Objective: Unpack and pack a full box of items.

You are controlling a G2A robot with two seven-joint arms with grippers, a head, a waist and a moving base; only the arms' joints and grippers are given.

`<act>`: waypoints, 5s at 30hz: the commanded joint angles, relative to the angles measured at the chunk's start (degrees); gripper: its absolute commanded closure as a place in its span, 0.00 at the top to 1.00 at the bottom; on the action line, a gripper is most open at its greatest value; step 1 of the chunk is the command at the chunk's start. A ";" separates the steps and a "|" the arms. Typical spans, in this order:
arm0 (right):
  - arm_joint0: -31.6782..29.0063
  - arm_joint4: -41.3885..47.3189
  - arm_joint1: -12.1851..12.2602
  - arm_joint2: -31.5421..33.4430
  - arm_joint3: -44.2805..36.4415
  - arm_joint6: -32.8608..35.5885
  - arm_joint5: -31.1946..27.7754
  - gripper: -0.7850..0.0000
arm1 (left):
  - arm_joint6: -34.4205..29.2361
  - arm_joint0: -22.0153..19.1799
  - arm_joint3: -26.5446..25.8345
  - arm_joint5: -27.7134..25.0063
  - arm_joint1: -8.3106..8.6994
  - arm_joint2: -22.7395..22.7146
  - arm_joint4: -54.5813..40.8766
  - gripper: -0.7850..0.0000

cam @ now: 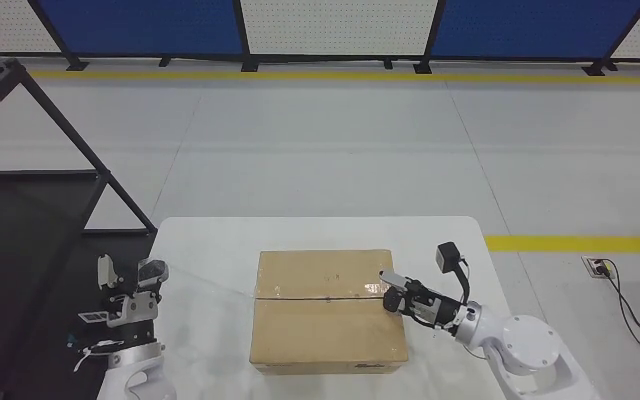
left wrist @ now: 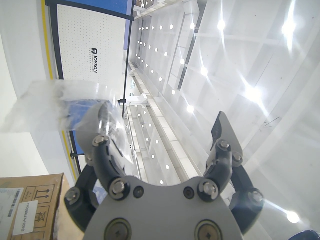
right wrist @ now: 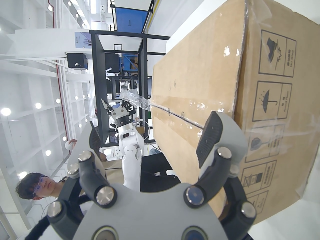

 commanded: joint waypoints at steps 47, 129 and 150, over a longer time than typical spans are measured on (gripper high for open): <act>4.30 -0.26 -0.40 -3.98 2.63 -0.78 1.62 1.00 | -5.15 -2.36 -3.39 1.41 -2.69 4.29 9.04 0.25; 7.41 -0.22 -0.70 -6.66 5.40 -0.35 2.55 1.00 | -48.32 13.24 12.62 -6.02 -1.44 -0.53 2.34 1.00; 5.21 -0.43 -0.35 -5.40 3.94 -0.64 2.35 1.00 | -30.70 7.93 17.05 -5.84 -2.92 0.57 -5.15 1.00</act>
